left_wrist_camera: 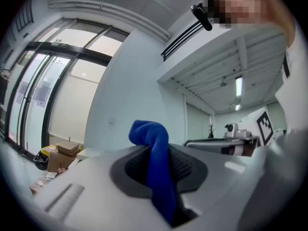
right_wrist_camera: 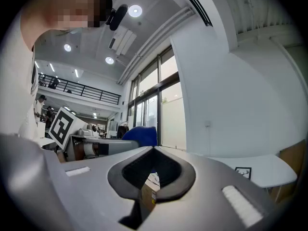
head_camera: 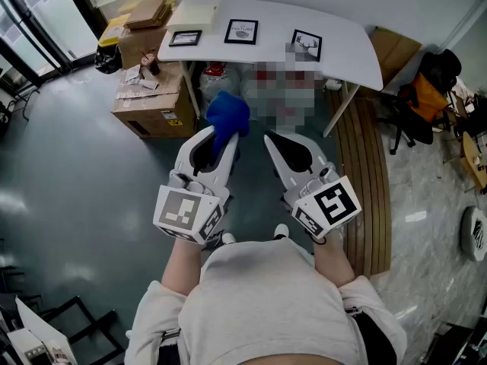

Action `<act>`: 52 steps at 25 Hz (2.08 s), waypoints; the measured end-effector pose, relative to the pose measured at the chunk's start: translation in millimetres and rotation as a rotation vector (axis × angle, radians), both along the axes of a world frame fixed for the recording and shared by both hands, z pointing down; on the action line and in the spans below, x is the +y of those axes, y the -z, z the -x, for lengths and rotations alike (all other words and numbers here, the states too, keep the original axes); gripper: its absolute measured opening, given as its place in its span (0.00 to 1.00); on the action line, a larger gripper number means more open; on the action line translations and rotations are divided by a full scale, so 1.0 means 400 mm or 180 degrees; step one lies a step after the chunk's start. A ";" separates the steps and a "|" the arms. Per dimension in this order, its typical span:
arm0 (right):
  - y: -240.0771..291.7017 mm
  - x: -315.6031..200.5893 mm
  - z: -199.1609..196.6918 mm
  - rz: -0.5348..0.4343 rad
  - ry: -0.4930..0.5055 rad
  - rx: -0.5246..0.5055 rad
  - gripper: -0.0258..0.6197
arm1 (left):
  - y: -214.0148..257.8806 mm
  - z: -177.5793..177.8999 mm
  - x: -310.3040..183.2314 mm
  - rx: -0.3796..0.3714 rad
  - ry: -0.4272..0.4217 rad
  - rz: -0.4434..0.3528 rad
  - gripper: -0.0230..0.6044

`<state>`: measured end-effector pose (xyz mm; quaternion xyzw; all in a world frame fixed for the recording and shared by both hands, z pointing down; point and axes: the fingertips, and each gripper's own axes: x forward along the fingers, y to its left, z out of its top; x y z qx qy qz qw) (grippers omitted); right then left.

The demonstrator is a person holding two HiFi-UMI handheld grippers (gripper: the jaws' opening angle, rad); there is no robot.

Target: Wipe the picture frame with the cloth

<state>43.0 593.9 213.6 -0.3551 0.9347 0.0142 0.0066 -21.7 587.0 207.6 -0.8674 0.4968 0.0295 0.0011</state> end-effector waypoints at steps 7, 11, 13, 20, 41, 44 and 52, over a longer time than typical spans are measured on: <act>-0.004 0.006 0.010 0.0012 0.0010 0.0026 0.04 | -0.005 0.007 0.007 0.0016 -0.0007 0.0017 0.14; -0.005 0.006 0.022 0.0015 -0.0010 0.0034 0.04 | -0.007 0.020 0.008 0.0029 -0.0020 0.0021 0.14; -0.003 0.011 0.033 0.0014 -0.0021 0.0039 0.04 | -0.006 0.031 0.012 0.0036 -0.0031 0.0023 0.14; -0.012 0.025 0.092 0.0027 -0.0106 0.0003 0.04 | -0.015 0.092 0.024 0.0032 -0.0096 0.0032 0.14; -0.035 -0.119 0.162 0.0022 -0.0014 -0.0059 0.04 | -0.045 0.152 -0.141 0.0109 -0.0115 0.0095 0.14; -0.021 -0.204 0.152 -0.0001 0.0082 -0.0078 0.04 | -0.029 0.139 -0.220 0.0100 -0.0042 0.0058 0.14; -0.001 -0.415 0.074 -0.0027 0.0199 -0.0079 0.04 | -0.012 0.057 -0.422 0.0113 0.0058 0.0035 0.14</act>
